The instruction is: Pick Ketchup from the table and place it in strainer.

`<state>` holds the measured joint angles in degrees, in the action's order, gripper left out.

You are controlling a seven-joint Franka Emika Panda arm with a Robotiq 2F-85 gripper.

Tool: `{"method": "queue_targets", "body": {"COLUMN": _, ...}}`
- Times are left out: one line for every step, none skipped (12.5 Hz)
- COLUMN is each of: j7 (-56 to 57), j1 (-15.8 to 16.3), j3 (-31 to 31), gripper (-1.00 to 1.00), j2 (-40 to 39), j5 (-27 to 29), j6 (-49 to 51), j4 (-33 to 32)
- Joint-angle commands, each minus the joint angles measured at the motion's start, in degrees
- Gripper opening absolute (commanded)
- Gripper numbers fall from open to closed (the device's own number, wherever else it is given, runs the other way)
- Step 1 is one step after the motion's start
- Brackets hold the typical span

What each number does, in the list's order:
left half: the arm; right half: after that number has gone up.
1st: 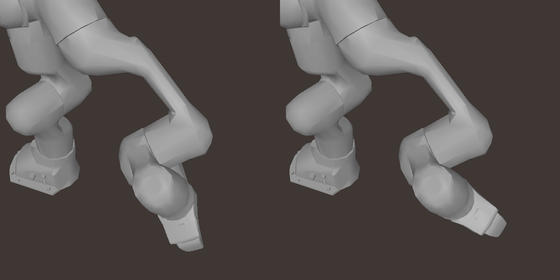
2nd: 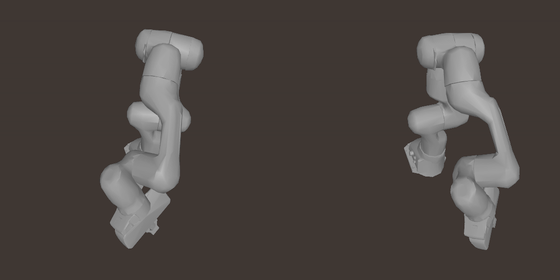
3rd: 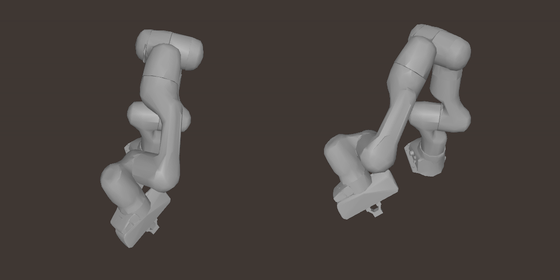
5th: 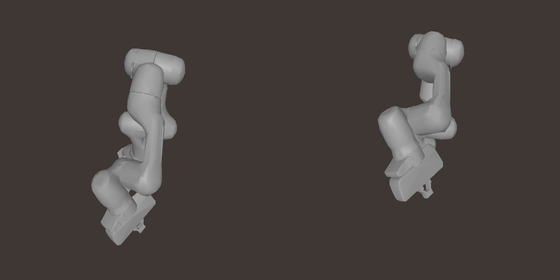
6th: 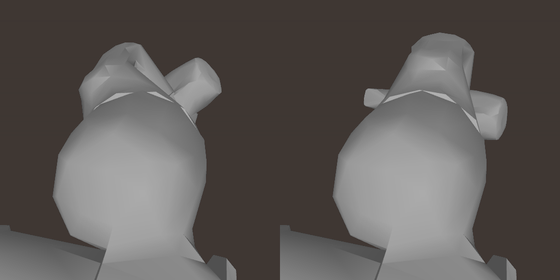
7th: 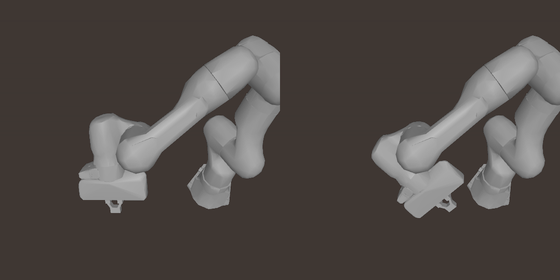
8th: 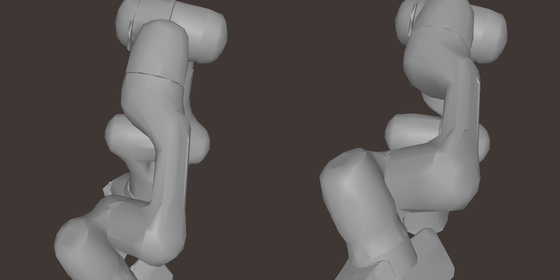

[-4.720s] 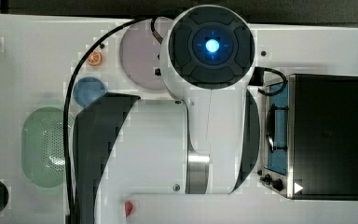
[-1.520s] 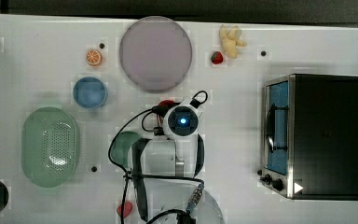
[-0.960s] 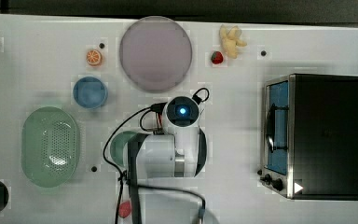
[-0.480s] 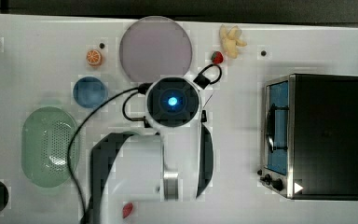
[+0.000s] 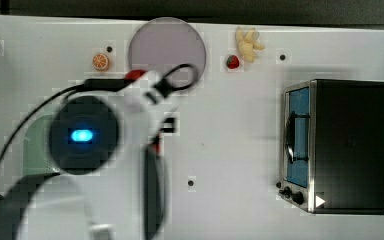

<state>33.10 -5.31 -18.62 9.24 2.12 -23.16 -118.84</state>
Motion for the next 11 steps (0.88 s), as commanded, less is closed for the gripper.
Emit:
{"method": "queue_targets", "body": {"j7": -12.2, "j1": 2.5, "j3": -7.6, "gripper": 0.23, "j2": -3.1, "j5": 0.1, "j6": 1.0, "j4": -1.4}}
{"method": "queue_targets", "body": {"j7": -15.4, "j1": 2.6, "j3": -9.9, "gripper": 0.23, "j2": -3.6, "j5": 0.1, "j6": 0.5, "j4": -1.3}}
{"method": "queue_targets", "body": {"j7": -18.7, "j1": 2.7, "j3": -12.1, "gripper": 0.23, "j2": -4.3, "j5": 0.1, "j6": 0.2, "j4": -1.3}}
{"method": "queue_targets", "body": {"j7": -21.5, "j1": 2.8, "j3": -14.3, "gripper": 0.23, "j2": -5.2, "j5": 0.1, "j6": -1.1, "j4": -1.3}}
{"method": "queue_targets", "body": {"j7": -23.8, "j1": 2.8, "j3": -16.3, "gripper": 0.23, "j2": -6.5, "j5": 0.1, "j6": -2.7, "j4": -1.3}}
{"method": "queue_targets", "body": {"j7": -25.6, "j1": 2.8, "j3": -18.1, "gripper": 0.23, "j2": -8.2, "j5": 0.1, "j6": -5.3, "j4": -1.3}}
{"method": "queue_targets", "body": {"j7": -26.8, "j1": 2.9, "j3": -19.8, "gripper": 0.23, "j2": -10.2, "j5": 0.1, "j6": -8.1, "j4": -1.3}}
{"method": "queue_targets", "body": {"j7": -28.4, "j1": 3.0, "j3": -21.2, "gripper": 0.23, "j2": -12.3, "j5": 0.0, "j6": -11.1, "j4": -1.3}}
{"method": "queue_targets", "body": {"j7": -30.1, "j1": 3.2, "j3": -22.4, "gripper": 0.23, "j2": -14.5, "j5": -0.1, "j6": -13.8, "j4": -1.3}}
{"method": "queue_targets", "body": {"j7": -32.8, "j1": 3.5, "j3": -23.3, "gripper": 0.23, "j2": -16.8, "j5": -0.4, "j6": -16.4, "j4": -1.3}}
{"method": "queue_targets", "body": {"j7": -35.4, "j1": 3.9, "j3": -23.9, "gripper": 0.23, "j2": -19.1, "j5": -1.3, "j6": -18.6, "j4": -1.3}}
